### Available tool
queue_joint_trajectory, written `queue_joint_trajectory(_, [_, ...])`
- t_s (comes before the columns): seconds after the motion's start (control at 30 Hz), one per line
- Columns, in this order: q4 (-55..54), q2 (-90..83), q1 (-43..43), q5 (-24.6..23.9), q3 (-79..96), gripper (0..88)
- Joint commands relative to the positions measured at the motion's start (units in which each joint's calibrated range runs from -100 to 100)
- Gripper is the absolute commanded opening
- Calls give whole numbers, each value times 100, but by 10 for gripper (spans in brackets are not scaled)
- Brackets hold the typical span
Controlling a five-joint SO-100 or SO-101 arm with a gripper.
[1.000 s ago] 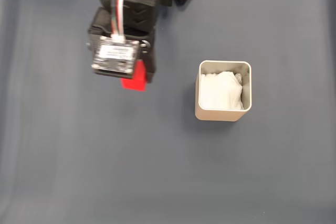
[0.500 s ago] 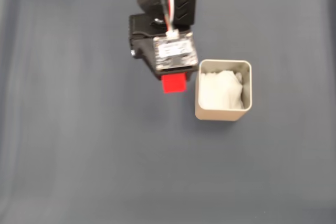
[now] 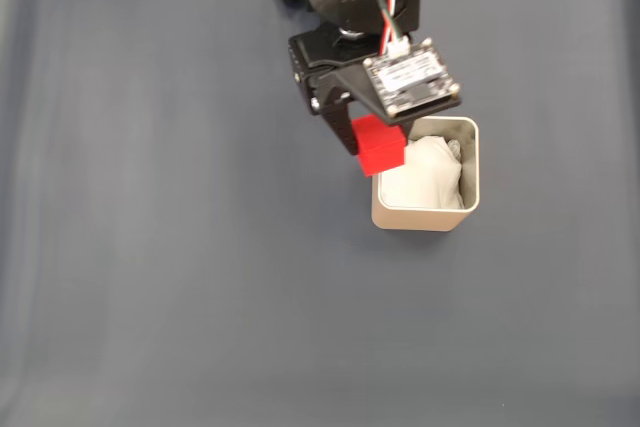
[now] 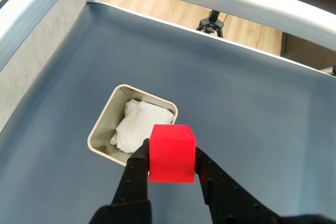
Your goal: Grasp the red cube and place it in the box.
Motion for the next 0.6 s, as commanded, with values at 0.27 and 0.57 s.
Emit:
queue_joint_trajectory(0.27, [-245, 69, -574, 78, -97, 2])
queue_joint_trajectory(0.57, [-450, 286, -694, 137, -97, 2])
